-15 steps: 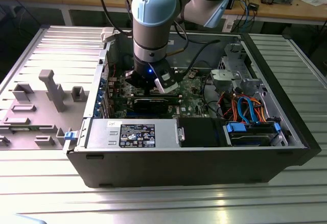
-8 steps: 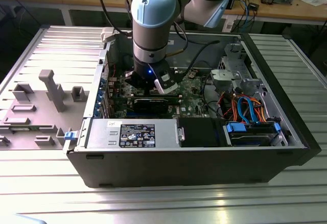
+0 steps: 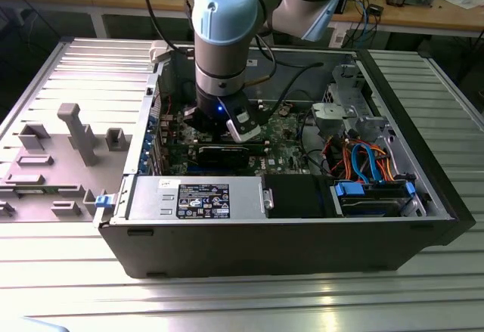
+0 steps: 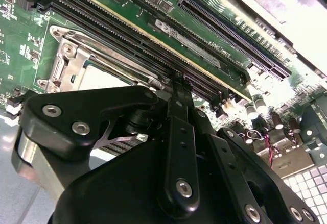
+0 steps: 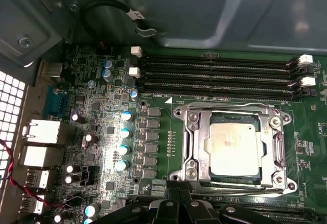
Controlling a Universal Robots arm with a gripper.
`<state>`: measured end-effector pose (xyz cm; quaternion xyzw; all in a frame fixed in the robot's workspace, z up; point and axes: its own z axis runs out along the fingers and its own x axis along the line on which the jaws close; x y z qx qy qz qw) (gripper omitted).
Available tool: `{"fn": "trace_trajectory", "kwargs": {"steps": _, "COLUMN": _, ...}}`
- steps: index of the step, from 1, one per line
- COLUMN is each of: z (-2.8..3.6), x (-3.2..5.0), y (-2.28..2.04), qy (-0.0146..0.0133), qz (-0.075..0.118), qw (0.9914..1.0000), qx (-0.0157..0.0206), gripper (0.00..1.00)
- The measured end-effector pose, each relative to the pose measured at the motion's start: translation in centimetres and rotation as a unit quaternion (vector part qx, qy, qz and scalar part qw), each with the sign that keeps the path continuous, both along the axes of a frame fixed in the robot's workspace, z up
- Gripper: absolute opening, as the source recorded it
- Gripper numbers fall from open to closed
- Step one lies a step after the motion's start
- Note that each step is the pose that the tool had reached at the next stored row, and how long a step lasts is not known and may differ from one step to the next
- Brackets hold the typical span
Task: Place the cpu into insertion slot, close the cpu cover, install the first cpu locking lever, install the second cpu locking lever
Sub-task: 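Install the second cpu locking lever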
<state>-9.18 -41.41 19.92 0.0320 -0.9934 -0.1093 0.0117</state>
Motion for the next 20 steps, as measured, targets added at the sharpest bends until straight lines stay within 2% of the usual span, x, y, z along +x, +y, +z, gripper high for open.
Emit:
{"fn": "trace_trajectory", "kwargs": {"steps": 4, "z": -0.10, "x": -0.02, "y": 0.05, "qy": -0.0004, "qz": 0.000, "qw": 0.99999, "qx": 0.0040, "gripper": 0.11}}
{"fn": "trace_trajectory", "kwargs": {"steps": 12, "z": -0.09, "x": -0.23, "y": 0.00, "qy": 0.0000, "qz": 0.000, "qw": 0.99998, "qx": 0.0059, "gripper": 0.11}}
{"fn": "trace_trajectory", "kwargs": {"steps": 20, "z": -0.12, "x": -0.25, "y": 0.45, "qy": -0.0002, "qz": 0.000, "qw": 0.99998, "qx": 0.0063, "gripper": 0.11}}
